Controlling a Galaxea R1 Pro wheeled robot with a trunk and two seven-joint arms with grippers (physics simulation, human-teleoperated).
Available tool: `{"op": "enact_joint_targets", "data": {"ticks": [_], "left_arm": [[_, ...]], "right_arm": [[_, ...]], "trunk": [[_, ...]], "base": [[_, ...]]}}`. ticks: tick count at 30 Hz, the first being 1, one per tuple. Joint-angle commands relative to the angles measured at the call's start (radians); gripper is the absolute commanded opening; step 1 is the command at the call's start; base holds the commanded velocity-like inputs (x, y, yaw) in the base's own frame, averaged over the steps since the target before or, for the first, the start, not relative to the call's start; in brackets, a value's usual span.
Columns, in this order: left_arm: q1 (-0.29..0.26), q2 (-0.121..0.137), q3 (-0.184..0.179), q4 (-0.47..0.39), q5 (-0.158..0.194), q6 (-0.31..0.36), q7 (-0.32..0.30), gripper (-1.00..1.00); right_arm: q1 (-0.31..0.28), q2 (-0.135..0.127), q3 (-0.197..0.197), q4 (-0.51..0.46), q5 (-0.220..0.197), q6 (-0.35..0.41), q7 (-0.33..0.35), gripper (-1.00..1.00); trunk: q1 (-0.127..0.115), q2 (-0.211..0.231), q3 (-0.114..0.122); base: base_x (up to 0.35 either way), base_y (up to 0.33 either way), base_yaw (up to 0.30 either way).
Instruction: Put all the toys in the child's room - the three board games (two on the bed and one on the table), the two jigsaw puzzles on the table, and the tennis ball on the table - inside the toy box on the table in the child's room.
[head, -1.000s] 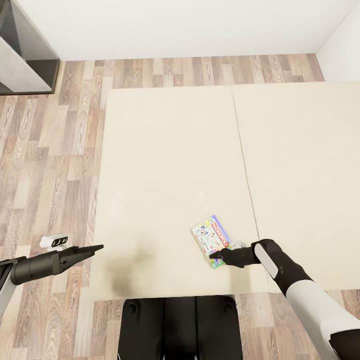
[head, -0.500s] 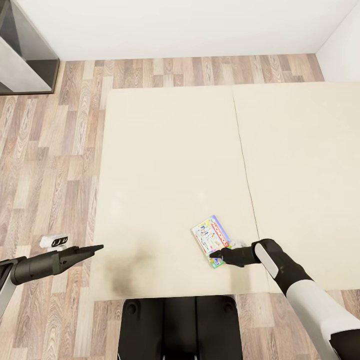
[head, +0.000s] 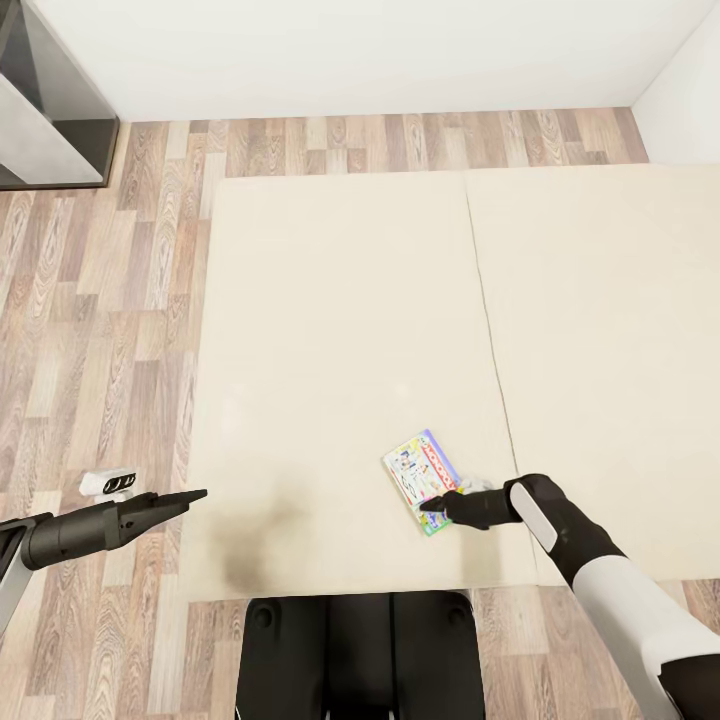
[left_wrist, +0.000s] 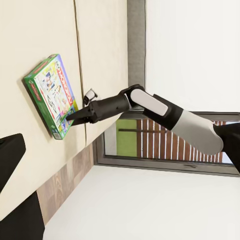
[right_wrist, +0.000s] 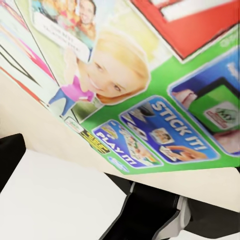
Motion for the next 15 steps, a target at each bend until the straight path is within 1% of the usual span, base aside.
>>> {"op": "enact_joint_targets", "data": {"ticks": [1,12,15], "left_arm": [[0.000,0.000,0.000,0.000,0.000,0.010,-0.004,1.00],[0.000,0.000,0.000,0.000,0.000,0.010,-0.004,1.00],[0.000,0.000,0.000,0.000,0.000,0.010,-0.004,1.00]], "right_arm": [[-0.001,-0.002,0.003,-0.001,0.007,0.001,0.007,1.00],[-0.004,-0.007,-0.001,-0.002,0.006,-0.003,0.007,1.00],[-0.004,-0.008,-0.001,-0.016,0.007,-0.003,0.007,1.00]], "trunk": [[0.001,-0.002,-0.001],[0.001,-0.002,-0.001],[0.001,-0.002,-0.001]], "base": [[0.000,0.000,0.000],[0.000,0.000,0.000],[0.000,0.000,0.000]]}}
